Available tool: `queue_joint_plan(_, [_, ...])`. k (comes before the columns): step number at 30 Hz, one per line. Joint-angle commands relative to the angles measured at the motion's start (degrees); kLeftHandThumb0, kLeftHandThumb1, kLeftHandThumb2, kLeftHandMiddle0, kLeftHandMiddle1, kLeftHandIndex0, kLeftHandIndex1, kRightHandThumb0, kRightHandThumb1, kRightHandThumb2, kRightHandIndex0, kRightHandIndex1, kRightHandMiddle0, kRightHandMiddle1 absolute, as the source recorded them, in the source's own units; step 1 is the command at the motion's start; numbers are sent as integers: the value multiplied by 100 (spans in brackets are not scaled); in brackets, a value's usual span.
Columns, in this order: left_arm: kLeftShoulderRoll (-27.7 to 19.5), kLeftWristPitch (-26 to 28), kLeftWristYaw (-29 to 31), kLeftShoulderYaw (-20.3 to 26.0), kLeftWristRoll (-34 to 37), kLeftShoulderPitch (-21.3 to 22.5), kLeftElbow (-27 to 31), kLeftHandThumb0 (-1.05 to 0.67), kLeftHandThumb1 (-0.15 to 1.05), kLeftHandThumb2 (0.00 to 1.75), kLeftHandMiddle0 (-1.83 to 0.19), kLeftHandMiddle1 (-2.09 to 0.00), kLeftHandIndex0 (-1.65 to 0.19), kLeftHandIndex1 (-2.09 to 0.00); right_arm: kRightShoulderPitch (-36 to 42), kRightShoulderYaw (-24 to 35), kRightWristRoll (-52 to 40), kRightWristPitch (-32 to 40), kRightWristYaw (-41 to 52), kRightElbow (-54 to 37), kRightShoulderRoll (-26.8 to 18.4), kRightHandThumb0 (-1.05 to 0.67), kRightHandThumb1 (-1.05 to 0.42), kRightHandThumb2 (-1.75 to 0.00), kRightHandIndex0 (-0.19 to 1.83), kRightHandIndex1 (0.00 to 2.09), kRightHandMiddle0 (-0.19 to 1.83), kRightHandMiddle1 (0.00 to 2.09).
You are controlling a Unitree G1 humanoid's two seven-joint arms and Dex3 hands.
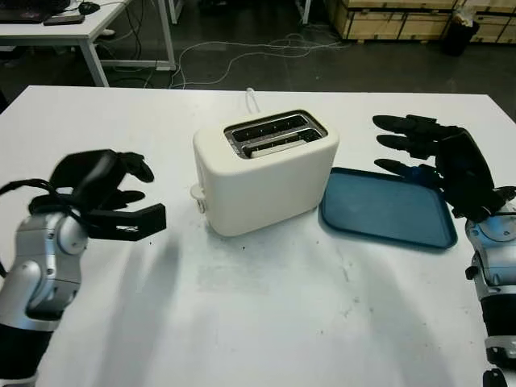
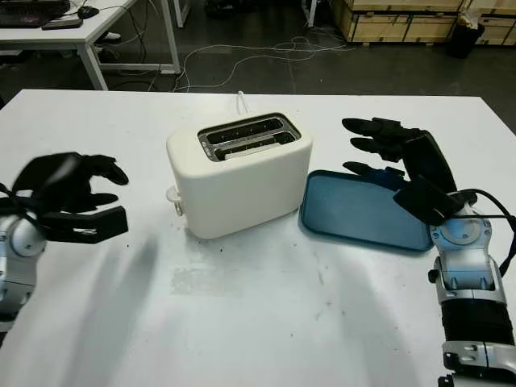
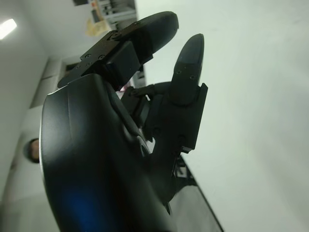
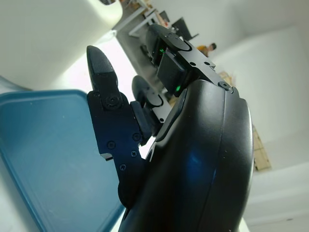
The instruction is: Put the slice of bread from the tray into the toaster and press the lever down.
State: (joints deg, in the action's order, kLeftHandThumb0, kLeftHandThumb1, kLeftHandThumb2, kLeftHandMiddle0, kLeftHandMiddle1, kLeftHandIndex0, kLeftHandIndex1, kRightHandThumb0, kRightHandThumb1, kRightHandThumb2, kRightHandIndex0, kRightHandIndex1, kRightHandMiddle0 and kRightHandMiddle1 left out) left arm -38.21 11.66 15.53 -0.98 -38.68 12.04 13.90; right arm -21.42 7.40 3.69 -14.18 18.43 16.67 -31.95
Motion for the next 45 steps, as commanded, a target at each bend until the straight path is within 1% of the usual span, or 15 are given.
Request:
queue_joint_plan(1, [37, -388, -253, 131, 227, 146, 35, -52, 80, 0, -57, -141, -67, -80, -195, -52, 69, 78, 71, 20, -130, -27, -79, 0, 71, 0, 64, 0])
queue_joint_plan(4, [202, -913, -565, 181, 565, 359, -123, -54, 82, 2, -57, -142, -67, -84, -351, -85, 94, 183, 236, -79, -278, -24, -77, 0, 71, 0, 64, 0])
queue_joint_plan(7, [347, -909, -557, 130, 649, 612, -148, -53, 84, 2, -59, -141, -66, -86, -508, -121, 146, 282, 387, -154, -455, -23, -76, 0, 70, 0, 64, 0])
queue_joint_plan(9, [388, -848, -472, 55, 601, 809, -168, -50, 83, 2, -61, -137, -66, -86, -612, -166, 237, 326, 497, -217, -600, -26, -76, 0, 70, 0, 64, 0])
queue_joint_plan(13, [215, -1037, -200, -121, 588, 1345, -504, -51, 79, 0, -68, -131, -69, -87, -831, -291, 479, 508, 861, -452, -995, -31, -76, 0, 69, 0, 63, 0])
queue_joint_plan(17, [-34, -1092, 265, -240, 579, 1824, -768, -49, 73, 0, -76, -121, -75, -83, -1084, -423, 608, 638, 1182, -571, -1270, -36, -75, 0, 71, 1, 64, 1])
queue_joint_plan(19, [-117, -1111, 393, -294, 542, 1980, -866, -49, 72, 0, -83, -105, -82, -69, -1190, -519, 691, 517, 1292, -523, -1358, -39, -76, 0, 72, 1, 65, 1])
queue_joint_plan(20, [-140, -1118, 433, -318, 528, 2028, -906, -49, 72, 0, -85, -100, -85, -64, -1228, -565, 729, 478, 1334, -497, -1381, -40, -76, -1, 72, 1, 65, 1])
queue_joint_plan(23, [-202, -1171, 534, -412, 456, 2083, -936, -48, 71, 0, -88, -90, -91, -51, -1249, -665, 720, 711, 1491, -556, -1361, -43, -78, -1, 70, 0, 64, 0])
queue_joint_plan(25, [-264, -1159, 632, -480, 355, 2088, -911, -49, 70, 1, -92, -88, -95, -47, -1242, -703, 689, 852, 1575, -614, -1325, -42, -79, -1, 67, 0, 61, 0])
queue_joint_plan(27, [-364, -1020, 838, -566, 165, 2096, -813, -49, 72, 1, -93, -85, -97, -41, -1230, -745, 704, 887, 1593, -666, -1293, -37, -79, 0, 66, 0, 60, 0])
queue_joint_plan(29, [-412, -877, 982, -606, -7, 2094, -728, -47, 73, 0, -98, -76, -103, -31, -1221, -784, 734, 841, 1579, -680, -1282, -32, -78, 0, 66, 0, 61, 0])
queue_joint_plan(31, [-406, -625, 1154, -629, -169, 2094, -626, -43, 74, 1, -99, -71, -105, -25, -1224, -830, 780, 763, 1565, -666, -1304, -35, -79, -1, 67, 0, 61, 0])
queue_joint_plan(35, [-391, -317, 1335, -651, -387, 2027, -445, -40, 76, 1, -98, -69, -106, -21, -1231, -871, 793, 708, 1569, -668, -1300, -40, -80, 0, 67, 1, 61, 0])
queue_joint_plan(45, [-389, -261, 1319, -614, -483, 1851, -317, -43, 78, 0, -96, -65, -104, -14, -1202, -850, 817, 594, 1492, -622, -1284, -42, -81, 0, 68, 1, 62, 0])
